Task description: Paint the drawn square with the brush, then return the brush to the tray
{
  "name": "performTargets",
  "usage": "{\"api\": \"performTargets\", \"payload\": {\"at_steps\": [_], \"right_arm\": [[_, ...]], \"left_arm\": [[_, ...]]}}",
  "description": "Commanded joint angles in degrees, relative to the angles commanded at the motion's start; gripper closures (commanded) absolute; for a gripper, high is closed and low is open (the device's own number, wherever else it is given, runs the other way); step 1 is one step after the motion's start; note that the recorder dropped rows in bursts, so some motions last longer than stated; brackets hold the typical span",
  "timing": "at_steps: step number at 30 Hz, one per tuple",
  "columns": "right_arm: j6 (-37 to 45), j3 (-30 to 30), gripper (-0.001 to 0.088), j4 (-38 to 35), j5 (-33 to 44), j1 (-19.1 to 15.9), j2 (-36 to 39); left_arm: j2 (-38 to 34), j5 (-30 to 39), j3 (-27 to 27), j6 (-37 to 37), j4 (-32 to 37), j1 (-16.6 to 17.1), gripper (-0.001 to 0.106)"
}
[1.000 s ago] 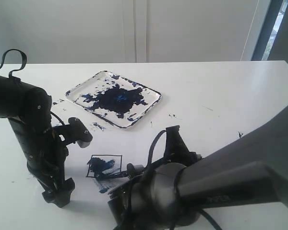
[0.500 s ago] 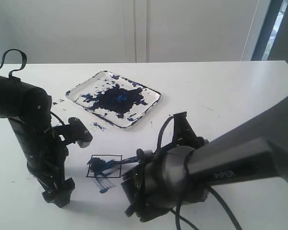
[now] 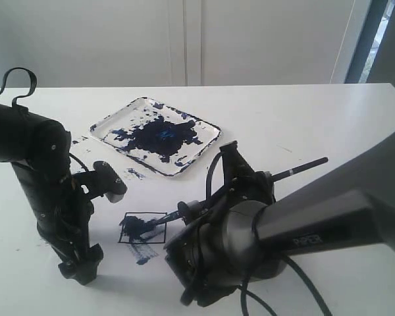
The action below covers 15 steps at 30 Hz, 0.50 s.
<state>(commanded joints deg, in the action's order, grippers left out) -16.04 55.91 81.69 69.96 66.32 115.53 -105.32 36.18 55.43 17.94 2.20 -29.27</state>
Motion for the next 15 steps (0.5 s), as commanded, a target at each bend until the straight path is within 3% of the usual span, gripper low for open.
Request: {"api": "performTargets", "payload": {"at_steps": [15], "right_arm": [[3.2,-4.5,0.0868,4.0,0.0,2.2,0.0]], "left_arm": [[0.0,-0.1,0.0,-0.1,-0.2,0.0,0.007]]}}
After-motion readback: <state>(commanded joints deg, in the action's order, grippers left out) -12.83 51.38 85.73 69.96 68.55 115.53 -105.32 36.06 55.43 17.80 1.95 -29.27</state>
